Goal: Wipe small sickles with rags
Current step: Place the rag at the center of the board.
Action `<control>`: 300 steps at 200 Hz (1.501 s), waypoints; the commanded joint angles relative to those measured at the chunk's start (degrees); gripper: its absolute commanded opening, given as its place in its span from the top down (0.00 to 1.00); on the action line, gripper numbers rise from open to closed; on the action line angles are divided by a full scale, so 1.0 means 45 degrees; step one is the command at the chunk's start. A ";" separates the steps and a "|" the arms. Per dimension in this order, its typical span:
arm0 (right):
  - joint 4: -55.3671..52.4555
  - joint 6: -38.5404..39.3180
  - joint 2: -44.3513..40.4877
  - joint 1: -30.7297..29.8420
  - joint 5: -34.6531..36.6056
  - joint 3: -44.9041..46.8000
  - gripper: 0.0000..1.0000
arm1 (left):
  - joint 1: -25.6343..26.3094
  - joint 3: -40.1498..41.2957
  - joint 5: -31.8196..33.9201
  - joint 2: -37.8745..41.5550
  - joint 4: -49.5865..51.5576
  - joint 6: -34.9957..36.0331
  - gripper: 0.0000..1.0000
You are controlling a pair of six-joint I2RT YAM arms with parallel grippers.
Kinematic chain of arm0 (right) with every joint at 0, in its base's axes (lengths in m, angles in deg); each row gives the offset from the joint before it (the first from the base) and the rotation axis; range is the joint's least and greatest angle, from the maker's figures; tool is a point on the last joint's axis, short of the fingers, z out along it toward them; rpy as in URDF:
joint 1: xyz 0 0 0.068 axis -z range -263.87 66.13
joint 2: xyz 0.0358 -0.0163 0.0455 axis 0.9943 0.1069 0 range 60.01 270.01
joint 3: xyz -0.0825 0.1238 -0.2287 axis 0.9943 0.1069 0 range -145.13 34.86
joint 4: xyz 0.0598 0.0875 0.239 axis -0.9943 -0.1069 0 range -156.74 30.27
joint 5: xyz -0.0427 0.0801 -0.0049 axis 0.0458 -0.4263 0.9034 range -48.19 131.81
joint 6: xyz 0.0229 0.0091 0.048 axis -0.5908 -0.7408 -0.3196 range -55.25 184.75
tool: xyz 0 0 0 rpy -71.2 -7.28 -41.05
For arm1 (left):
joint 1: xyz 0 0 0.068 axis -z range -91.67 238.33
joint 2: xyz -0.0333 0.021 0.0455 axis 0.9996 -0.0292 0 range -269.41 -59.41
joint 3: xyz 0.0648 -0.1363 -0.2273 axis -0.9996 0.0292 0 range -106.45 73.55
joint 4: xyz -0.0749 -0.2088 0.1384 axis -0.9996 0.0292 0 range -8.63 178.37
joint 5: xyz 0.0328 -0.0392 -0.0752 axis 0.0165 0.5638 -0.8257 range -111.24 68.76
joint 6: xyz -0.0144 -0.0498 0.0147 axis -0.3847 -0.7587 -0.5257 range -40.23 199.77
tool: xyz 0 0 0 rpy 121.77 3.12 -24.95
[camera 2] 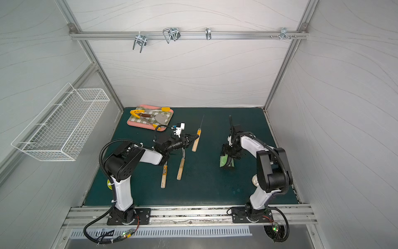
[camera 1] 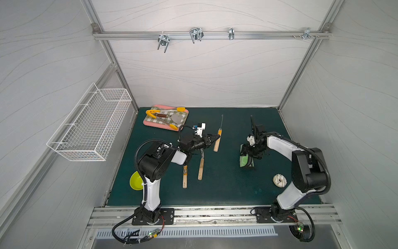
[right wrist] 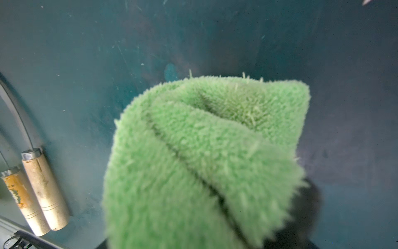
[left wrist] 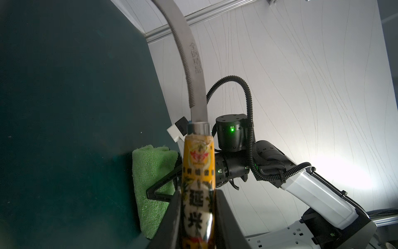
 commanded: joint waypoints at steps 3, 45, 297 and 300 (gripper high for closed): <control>-0.0512 0.0173 -0.0499 0.0051 0.0422 -0.0277 0.24 | -0.0064 0.0016 -0.0329 0.0458 -0.0693 0.0166 1.00; -0.0487 0.0230 -0.0231 0.0037 0.0655 -0.0394 0.19 | -0.0061 -0.0013 -0.0337 0.0467 -0.0689 0.0159 1.00; 0.2158 -0.1121 -0.3758 0.0014 -0.3219 -0.0083 0.24 | 0.0138 0.0024 -0.0601 0.0374 -0.0534 0.0365 1.00; 0.2380 -0.1292 -0.3826 0.0008 -0.3574 -0.0063 0.24 | 0.0151 0.0020 -0.0601 0.0395 -0.0510 0.0388 1.00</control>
